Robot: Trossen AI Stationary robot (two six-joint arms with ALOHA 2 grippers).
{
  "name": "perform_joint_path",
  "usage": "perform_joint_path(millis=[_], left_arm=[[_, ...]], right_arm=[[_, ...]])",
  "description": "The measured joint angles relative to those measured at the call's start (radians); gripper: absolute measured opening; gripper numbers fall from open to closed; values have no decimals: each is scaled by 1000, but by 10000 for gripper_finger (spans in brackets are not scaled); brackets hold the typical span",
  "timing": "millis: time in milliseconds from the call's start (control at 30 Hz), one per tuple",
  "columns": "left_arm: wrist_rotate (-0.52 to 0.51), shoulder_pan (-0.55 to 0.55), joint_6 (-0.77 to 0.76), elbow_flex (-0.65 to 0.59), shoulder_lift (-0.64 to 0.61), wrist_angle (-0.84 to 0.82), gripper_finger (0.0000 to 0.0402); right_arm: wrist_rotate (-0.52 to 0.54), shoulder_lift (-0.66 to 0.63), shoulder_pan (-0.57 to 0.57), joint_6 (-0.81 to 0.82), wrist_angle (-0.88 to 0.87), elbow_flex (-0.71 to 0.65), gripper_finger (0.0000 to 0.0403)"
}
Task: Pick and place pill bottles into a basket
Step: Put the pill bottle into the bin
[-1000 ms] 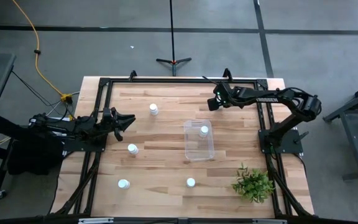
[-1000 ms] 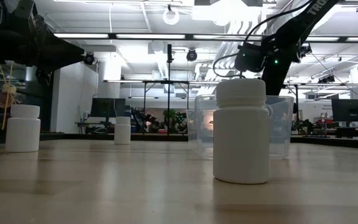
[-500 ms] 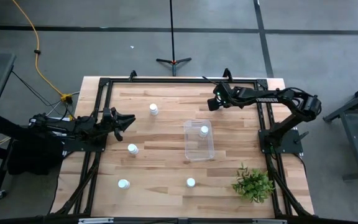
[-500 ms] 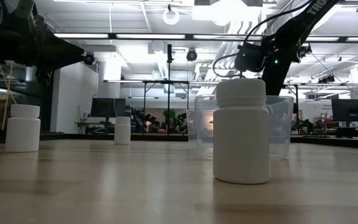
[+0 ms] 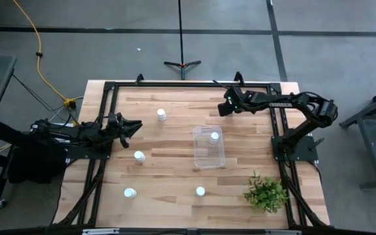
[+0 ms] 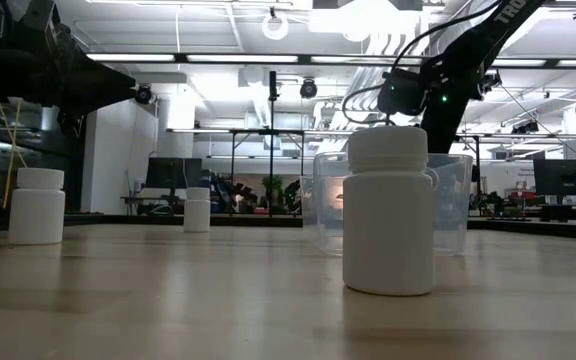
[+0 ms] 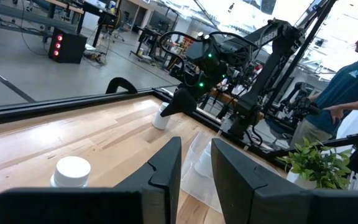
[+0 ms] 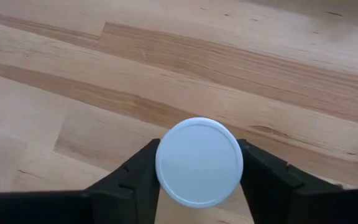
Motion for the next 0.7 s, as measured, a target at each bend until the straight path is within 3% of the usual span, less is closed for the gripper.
perform_joint_path(millis=[700], left_arm=[[-1,0,0,0,0,0,124]], right_arm=[[16,-11,0,-3,-52,2,165]])
